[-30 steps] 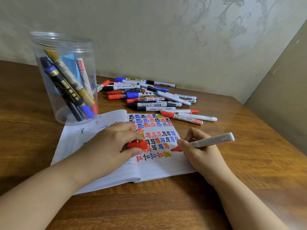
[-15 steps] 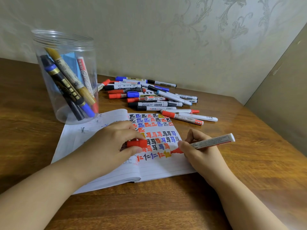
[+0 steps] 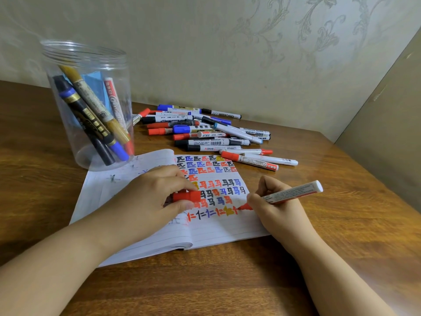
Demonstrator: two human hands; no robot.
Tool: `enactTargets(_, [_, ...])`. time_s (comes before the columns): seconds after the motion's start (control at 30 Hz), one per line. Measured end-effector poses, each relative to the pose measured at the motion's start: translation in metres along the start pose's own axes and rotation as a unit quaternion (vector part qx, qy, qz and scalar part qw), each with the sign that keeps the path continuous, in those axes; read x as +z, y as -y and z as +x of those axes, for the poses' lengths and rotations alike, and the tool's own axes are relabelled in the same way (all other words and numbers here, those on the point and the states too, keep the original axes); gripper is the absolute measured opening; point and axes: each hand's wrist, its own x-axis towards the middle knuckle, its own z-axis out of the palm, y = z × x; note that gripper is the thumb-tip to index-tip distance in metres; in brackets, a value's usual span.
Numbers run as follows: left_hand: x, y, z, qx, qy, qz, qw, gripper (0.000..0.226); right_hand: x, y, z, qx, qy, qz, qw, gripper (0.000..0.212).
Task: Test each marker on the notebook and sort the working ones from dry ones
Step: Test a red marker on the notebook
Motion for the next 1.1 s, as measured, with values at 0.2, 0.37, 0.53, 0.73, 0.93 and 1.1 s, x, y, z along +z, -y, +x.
enactTargets(0.2, [-0.001, 0.0, 0.001, 0.0, 0.0, 0.002, 1.0, 0.026, 0.0, 0.004, -0.002, 0.013, 0.009, 0.013, 1.0, 0.033])
enactTargets(0.37, [-0.001, -0.001, 0.0, 0.0, 0.0, 0.006, 1.0, 0.026, -0.001, 0.004, -0.002, 0.006, 0.011, 0.0, 1.0, 0.03])
enactTargets(0.53, [-0.003, -0.001, 0.001, -0.002, -0.012, -0.006, 1.0, 0.026, -0.001, 0.009, -0.002, 0.029, -0.048, 0.045, 0.997, 0.028])
enactTargets(0.73, [-0.015, 0.0, 0.005, -0.017, -0.061, -0.019, 0.998, 0.021, -0.006, 0.057, 0.008, 0.07, -0.001, 0.183, 0.981, 0.019])
enactTargets(0.93, [-0.022, 0.001, 0.004, -0.071, -0.099, -0.028, 0.992, 0.026, 0.022, 0.089, 0.029, 0.081, 0.063, 0.248, 0.963, 0.019])
enactTargets(1.1, [-0.023, 0.004, 0.006, -0.095, -0.098, -0.052, 0.989, 0.023, 0.047, 0.079, 0.029, 0.097, 0.031, 0.322, 0.941, 0.02])
